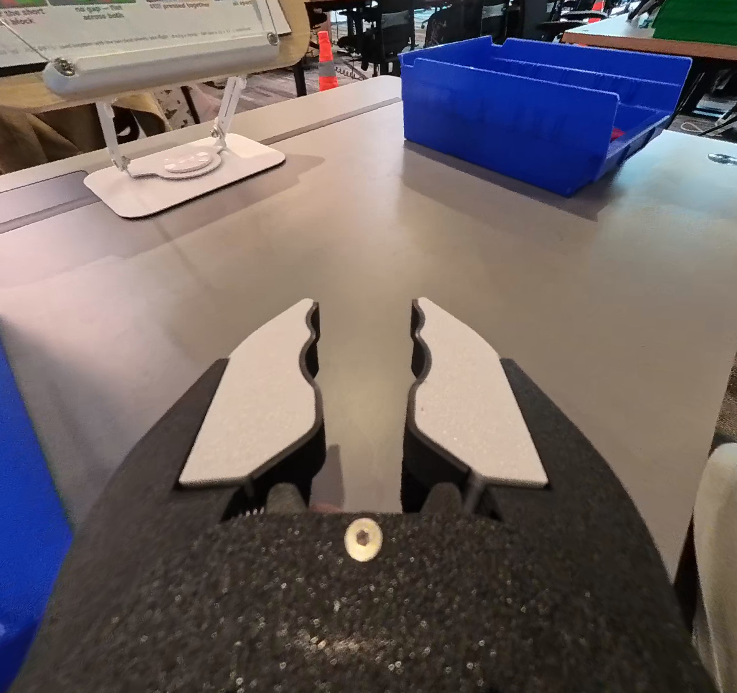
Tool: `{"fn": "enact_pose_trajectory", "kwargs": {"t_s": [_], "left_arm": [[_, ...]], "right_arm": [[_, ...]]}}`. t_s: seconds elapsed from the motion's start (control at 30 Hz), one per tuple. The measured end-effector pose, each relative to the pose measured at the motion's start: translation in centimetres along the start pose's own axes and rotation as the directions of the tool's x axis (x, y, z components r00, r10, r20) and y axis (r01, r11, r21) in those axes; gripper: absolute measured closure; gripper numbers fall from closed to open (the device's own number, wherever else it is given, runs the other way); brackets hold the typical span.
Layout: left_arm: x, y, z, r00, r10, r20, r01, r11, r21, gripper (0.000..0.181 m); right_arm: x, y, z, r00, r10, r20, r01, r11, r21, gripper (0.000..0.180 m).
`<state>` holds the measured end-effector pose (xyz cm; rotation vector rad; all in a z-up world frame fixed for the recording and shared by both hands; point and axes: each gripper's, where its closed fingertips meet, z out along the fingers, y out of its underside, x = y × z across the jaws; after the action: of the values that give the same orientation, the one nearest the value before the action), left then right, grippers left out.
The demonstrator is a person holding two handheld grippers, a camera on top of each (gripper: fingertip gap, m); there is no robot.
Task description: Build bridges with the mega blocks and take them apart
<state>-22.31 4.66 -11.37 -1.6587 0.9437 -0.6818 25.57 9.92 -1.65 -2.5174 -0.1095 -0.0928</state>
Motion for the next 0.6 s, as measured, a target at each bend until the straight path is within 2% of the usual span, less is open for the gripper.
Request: {"fn": "enact_pose_trajectory", "kwargs": {"t_s": [0.07,0.2,0.4,0.6], "left_arm": [[0.1,0.1,0.2,1.0,0.017,0.0,-0.017,1.0,-0.004,0.138],[0.3,0.0,0.3,0.999,0.046,0.003,-0.046,0.999,-0.001,0.138],[0.5,0.0,0.5,0.999,0.053,-0.01,-0.054,0.999,-0.002,0.138],[0.7,0.0,0.3,0.998,0.059,-0.022,-0.059,0.998,0.003,0.137]], "right_arm": [[0.2,1.4,2.9,0.998,0.046,0.046,-0.04,0.99,-0.138,0.146],[0.7,3.4,7.6,0.992,0.126,0.025,-0.109,0.931,-0.349,0.146],[2.3,4.1,11.8,0.986,0.143,-0.087,-0.167,0.86,-0.483,0.146],[3.2,4.8,13.6,0.974,0.177,-0.138,-0.223,0.835,-0.503,0.146]]}}
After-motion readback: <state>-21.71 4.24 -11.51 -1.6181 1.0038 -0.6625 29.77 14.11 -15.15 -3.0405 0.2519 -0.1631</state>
